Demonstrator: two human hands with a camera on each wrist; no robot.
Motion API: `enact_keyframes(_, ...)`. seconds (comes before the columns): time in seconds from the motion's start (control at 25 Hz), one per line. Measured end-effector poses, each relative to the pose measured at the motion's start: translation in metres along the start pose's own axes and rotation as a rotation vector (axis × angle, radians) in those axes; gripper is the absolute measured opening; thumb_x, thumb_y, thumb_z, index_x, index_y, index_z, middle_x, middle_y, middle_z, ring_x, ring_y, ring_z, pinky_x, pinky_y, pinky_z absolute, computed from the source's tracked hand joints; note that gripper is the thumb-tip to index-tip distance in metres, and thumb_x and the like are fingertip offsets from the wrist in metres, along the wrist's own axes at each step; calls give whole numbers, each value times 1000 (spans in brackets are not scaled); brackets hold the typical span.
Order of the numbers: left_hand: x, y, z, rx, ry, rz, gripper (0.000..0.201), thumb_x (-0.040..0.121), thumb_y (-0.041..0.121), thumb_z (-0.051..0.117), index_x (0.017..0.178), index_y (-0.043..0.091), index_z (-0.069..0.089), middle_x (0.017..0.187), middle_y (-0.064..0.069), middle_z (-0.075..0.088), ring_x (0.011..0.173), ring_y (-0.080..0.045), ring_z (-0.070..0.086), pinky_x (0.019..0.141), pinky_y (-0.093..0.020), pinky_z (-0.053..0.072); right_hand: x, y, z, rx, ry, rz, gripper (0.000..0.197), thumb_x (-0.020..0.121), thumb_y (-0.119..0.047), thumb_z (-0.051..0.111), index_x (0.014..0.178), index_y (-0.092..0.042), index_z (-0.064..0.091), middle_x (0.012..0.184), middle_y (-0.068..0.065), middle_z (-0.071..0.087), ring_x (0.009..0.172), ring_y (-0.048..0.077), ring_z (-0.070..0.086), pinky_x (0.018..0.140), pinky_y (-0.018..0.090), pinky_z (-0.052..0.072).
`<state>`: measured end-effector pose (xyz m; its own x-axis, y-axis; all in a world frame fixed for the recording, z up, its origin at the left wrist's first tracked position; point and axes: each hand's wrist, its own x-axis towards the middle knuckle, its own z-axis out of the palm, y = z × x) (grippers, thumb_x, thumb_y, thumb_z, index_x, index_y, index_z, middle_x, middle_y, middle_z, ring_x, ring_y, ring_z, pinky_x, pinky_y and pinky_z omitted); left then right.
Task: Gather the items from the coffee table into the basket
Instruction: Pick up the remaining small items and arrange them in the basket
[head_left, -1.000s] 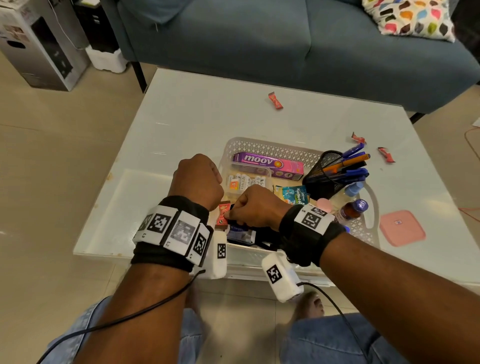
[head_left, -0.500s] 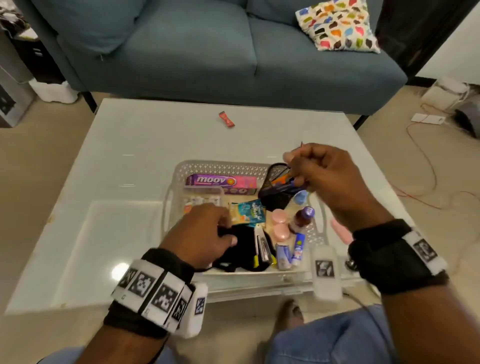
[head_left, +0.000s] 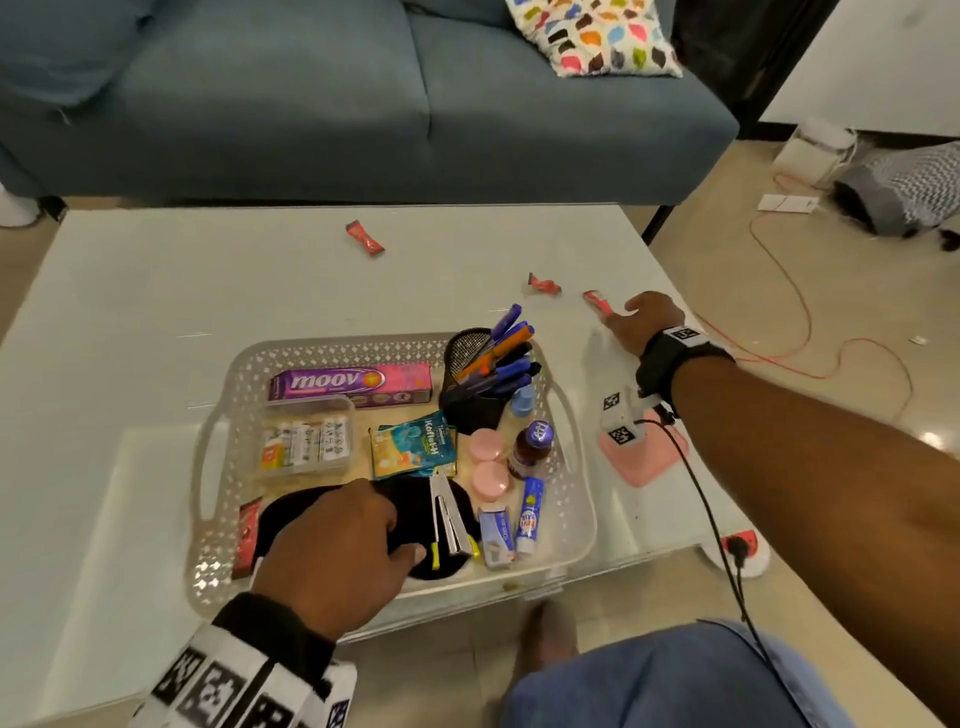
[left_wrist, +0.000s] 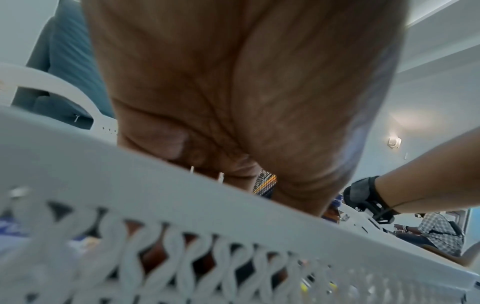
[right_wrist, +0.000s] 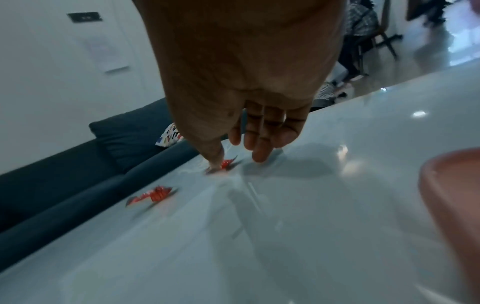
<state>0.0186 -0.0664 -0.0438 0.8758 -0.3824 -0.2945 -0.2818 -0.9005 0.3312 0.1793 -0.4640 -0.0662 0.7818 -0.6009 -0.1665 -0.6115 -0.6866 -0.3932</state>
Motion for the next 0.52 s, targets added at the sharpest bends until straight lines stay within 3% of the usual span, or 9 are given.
enact_keyframes(0.08, 1, 1, 0, -16, 11, -17, 42, 89, 59, 59, 72, 21, 65, 81, 11, 61, 68, -5, 59, 59, -21, 39, 6, 3, 10, 120, 110, -38, 48, 83, -55, 75, 115, -20, 69, 126, 7, 68, 120, 30, 62, 94, 32, 46)
enact_keyframes(0.12, 1, 0, 0, -28, 12, -27, 41, 89, 59, 60, 73, 23, 66, 81, 11, 62, 69, -4, 59, 60, -21, 40, 9, 2, 12, 145, 132, -39, 50, 80, -58, 77, 113, -21, 69, 122, 6, 69, 116, 29, 63, 91, 32, 46)
enact_keyframes(0.2, -1, 0, -1, -59, 28, -34, 35, 89, 59, 61, 78, 26, 69, 85, 13, 62, 75, -4, 60, 65, -22, 43, 18, -1, 14, 94, 78, -18, 60, 78, -61, 79, 118, -17, 68, 122, 6, 68, 115, 30, 63, 96, 35, 49)
enact_keyframes(0.28, -3, -2, -1, -91, 41, -32, 32, 88, 58, 62, 85, 28, 70, 90, 15, 61, 81, -4, 60, 70, -22, 45, 26, -8, 16, -1, 19, -30, 53, 81, -54, 79, 114, -13, 72, 119, 8, 70, 111, 32, 65, 98, 40, 53)
enact_keyframes(0.4, -2, -4, -1, -90, 18, -32, 34, 89, 59, 61, 81, 27, 70, 87, 14, 63, 79, -4, 61, 72, -24, 49, 27, -18, 21, -37, 35, -99, 30, 88, -39, 75, 107, -15, 77, 112, 10, 74, 102, 31, 68, 93, 38, 56)
enact_keyframes(0.52, -1, -5, -2, -81, -11, -23, 34, 89, 59, 60, 85, 27, 72, 87, 13, 63, 78, -5, 62, 70, -24, 48, 14, -28, 20, 1, 46, -180, 24, 95, -33, 67, 98, -12, 77, 100, 10, 75, 94, 30, 67, 77, 29, 52)
